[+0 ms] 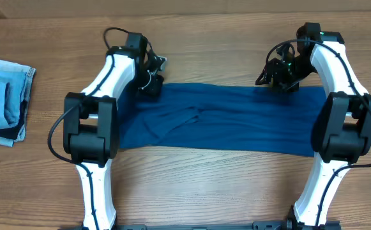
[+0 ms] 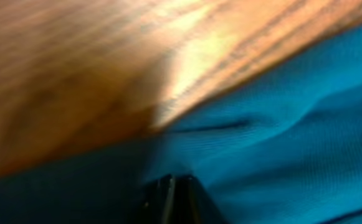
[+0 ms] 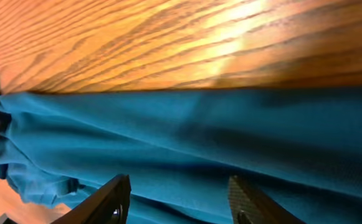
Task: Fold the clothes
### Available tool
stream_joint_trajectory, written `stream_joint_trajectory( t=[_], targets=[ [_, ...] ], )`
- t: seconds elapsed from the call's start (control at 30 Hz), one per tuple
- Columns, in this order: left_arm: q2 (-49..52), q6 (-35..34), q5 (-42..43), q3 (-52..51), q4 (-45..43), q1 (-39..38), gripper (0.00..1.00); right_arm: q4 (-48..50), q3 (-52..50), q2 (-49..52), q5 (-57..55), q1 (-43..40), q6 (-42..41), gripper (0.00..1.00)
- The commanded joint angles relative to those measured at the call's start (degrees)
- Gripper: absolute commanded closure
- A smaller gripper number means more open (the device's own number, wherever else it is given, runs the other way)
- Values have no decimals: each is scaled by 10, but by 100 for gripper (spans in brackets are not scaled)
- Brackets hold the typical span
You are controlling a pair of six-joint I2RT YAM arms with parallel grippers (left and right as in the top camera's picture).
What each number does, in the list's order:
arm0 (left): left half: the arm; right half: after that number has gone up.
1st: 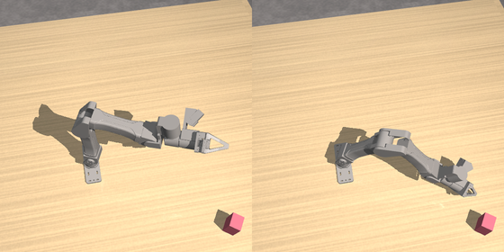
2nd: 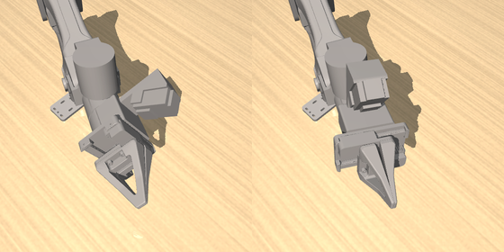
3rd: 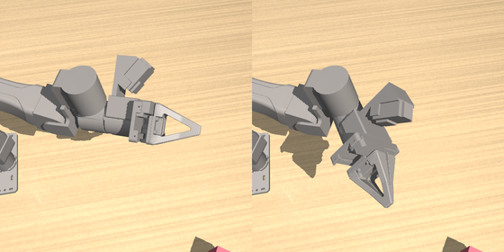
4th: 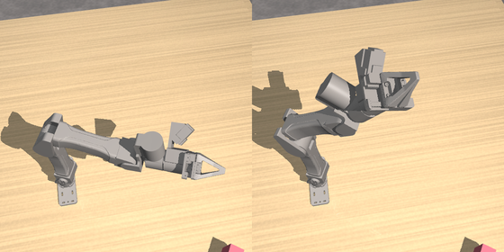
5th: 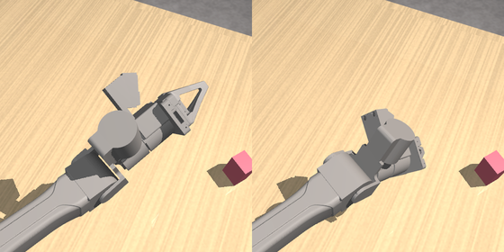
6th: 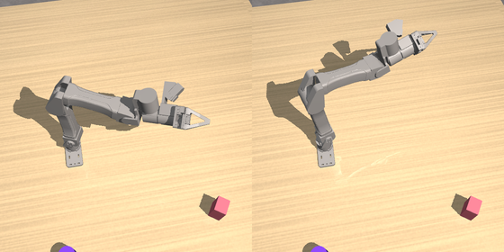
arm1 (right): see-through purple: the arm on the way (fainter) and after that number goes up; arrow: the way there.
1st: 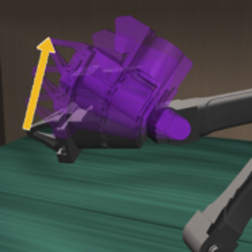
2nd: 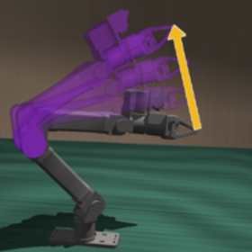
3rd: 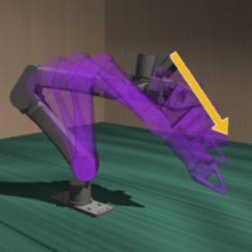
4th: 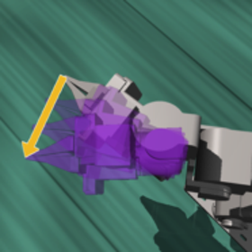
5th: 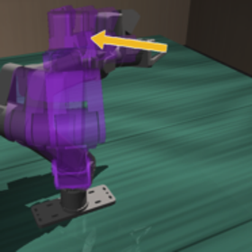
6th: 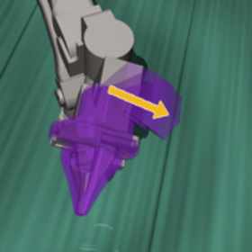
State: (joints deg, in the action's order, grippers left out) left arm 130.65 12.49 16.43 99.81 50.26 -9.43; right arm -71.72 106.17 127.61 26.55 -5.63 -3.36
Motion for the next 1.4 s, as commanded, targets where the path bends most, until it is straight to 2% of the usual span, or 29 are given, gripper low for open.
stream_joint_trajectory(
  t=[0.0,0.1,0.23,0.37,0.6,0.73,0.9,1.07,1.1,1.23,1.3,1.37],
  targets=[
    [47,-20,-58,-11,-33,4,93,10,15,-50,8,-2,11,45],
    [47,-84,-85,-10,-106,23,90,20,16,-84,7,-2,34,45],
    [47,-176,-64,-10,-181,80,88,27,16,-130,5,-2,34,44],
    [47,-218,-61,-10,-169,123,89,11,15,-131,-74,-2,-26,43],
    [47,-216,-49,-10,-100,185,90,-63,7,-127,-236,-1,-150,35],
    [46,-179,-52,-10,-45,198,93,-71,-3,-126,-235,-2,-149,34],
    [42,-176,-103,-10,28,204,96,-53,-44,-126,-234,-2,-149,33],
    [-5,-177,-135,-10,78,219,96,-27,-50,-126,-176,-2,-113,33],
    [-25,-176,-134,-10,75,223,94,-22,-50,-126,-174,-2,-112,33],
    [-119,-135,-93,3,63,224,67,9,-50,-126,-121,-1,-58,34],
    [-184,-127,-96,5,69,221,48,27,-50,-126,-56,-1,-25,33],
    [-206,-129,-93,5,79,221,41,33,-50,-126,-35,-1,-23,33]
  ],
)
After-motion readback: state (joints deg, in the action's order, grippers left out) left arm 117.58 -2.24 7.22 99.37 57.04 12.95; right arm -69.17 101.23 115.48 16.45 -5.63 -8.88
